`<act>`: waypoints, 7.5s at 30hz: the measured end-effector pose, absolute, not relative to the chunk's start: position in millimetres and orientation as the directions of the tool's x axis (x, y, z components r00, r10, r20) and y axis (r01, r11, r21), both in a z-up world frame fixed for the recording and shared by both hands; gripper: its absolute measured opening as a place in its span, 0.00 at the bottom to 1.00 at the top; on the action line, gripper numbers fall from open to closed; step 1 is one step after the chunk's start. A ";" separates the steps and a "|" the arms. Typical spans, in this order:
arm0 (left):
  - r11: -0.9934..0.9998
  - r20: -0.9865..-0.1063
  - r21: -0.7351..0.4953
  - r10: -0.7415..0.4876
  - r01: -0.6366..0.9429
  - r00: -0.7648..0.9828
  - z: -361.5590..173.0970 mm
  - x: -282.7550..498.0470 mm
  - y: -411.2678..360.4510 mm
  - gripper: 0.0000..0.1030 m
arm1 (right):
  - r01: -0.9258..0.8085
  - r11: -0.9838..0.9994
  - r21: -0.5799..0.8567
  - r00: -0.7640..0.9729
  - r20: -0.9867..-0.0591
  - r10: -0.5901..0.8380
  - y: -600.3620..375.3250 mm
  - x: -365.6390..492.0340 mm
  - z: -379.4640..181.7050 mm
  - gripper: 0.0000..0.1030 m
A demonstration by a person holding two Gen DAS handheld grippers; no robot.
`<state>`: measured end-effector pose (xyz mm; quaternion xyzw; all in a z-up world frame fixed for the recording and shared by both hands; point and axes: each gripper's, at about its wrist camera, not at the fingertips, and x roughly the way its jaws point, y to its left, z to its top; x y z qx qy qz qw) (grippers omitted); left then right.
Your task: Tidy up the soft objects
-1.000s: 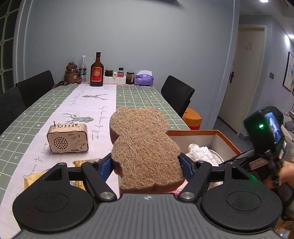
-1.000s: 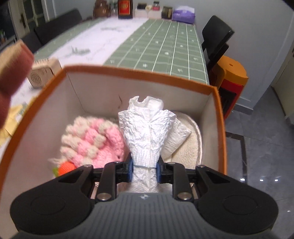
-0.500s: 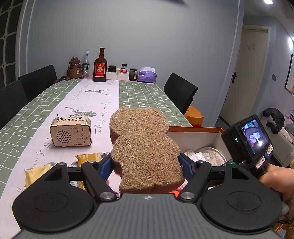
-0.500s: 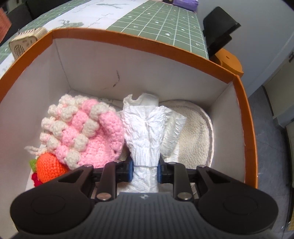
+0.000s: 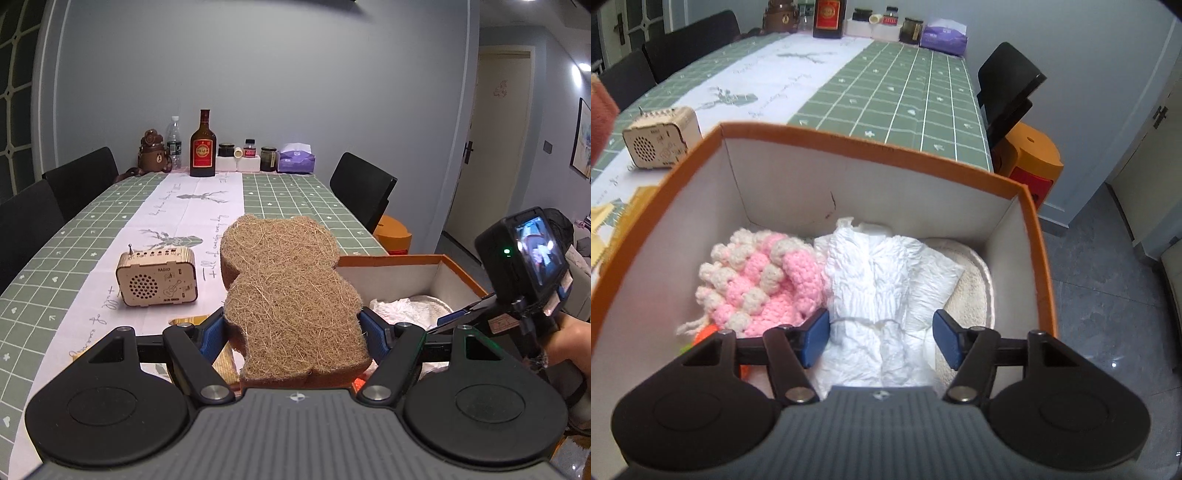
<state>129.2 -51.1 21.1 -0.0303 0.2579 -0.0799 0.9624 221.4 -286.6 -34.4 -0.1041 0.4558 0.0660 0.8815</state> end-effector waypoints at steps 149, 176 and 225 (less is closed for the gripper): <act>0.953 -0.638 -0.182 0.073 -0.243 0.766 -26.4 87.1 172.5 1.00 | -0.322 0.946 -0.037 0.460 -0.879 0.122 -52.5 262.5 -45.6 0.73; 0.967 -0.739 -0.008 0.165 -0.254 0.653 -76.8 199.2 133.8 1.00 | -0.368 0.930 0.011 0.407 -0.897 0.172 -56.3 281.7 -75.1 0.57; 0.953 -0.568 -0.100 0.181 -0.286 0.803 -92.4 174.9 135.0 0.03 | -0.431 0.901 -0.057 0.522 -0.830 0.197 -54.0 259.7 -58.4 0.41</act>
